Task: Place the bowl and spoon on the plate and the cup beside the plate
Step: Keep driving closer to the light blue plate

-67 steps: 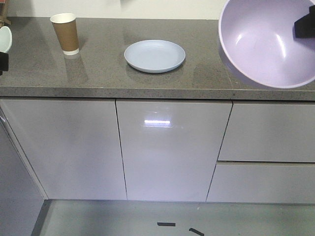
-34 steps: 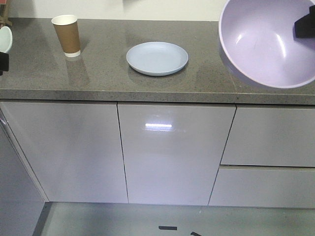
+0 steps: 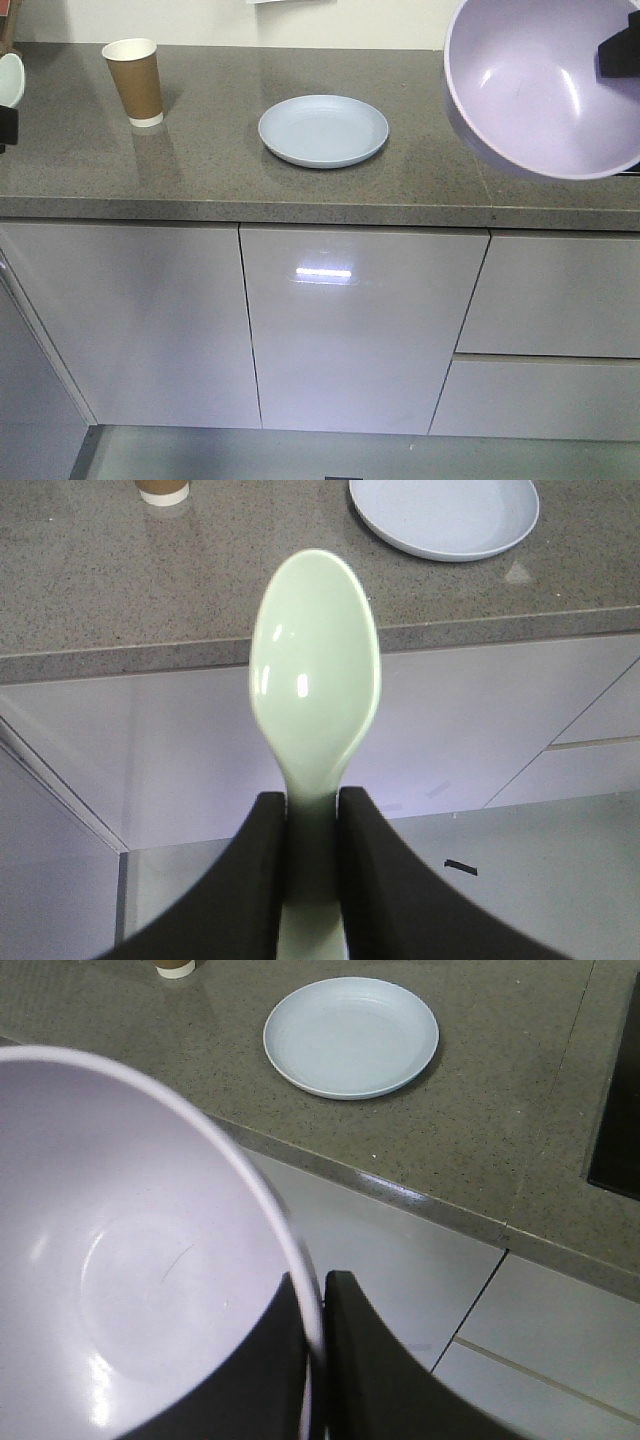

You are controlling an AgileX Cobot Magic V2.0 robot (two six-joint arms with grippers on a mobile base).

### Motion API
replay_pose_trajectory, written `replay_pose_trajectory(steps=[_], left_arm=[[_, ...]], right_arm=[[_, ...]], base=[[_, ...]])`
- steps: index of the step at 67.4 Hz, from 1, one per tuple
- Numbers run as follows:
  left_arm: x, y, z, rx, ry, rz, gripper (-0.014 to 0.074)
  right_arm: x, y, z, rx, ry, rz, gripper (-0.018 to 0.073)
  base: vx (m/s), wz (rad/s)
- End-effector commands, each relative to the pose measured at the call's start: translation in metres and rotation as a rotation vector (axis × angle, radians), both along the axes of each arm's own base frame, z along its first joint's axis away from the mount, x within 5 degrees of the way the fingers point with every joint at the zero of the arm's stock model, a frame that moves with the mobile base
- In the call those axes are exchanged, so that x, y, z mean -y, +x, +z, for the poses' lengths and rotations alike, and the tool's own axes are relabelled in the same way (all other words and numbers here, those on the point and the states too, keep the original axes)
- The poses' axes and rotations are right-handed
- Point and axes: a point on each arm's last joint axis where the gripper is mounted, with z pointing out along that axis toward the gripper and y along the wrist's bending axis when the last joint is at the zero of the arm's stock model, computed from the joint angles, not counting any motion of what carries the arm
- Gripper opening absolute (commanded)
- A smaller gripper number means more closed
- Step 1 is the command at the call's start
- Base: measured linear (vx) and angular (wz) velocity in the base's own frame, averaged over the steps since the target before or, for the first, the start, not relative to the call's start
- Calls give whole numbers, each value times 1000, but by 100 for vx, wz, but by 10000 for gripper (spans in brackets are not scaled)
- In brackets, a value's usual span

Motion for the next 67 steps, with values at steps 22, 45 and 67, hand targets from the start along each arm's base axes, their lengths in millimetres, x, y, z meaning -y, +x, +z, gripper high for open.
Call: replay_pose_trajectory(steps=[22, 45, 67], left_arm=[[0, -4, 16, 96, -37, -2, -6], [0, -4, 16, 96, -37, -2, -6], [0, -4, 16, 96, -37, -2, -6]], right_arm=[[1, -7, 17, 104, 34, -16, -4], [1, -7, 17, 104, 34, -16, -4], [1, -7, 17, 104, 34, -16, -4]], base=[[10, 0], [9, 0], [6, 0]])
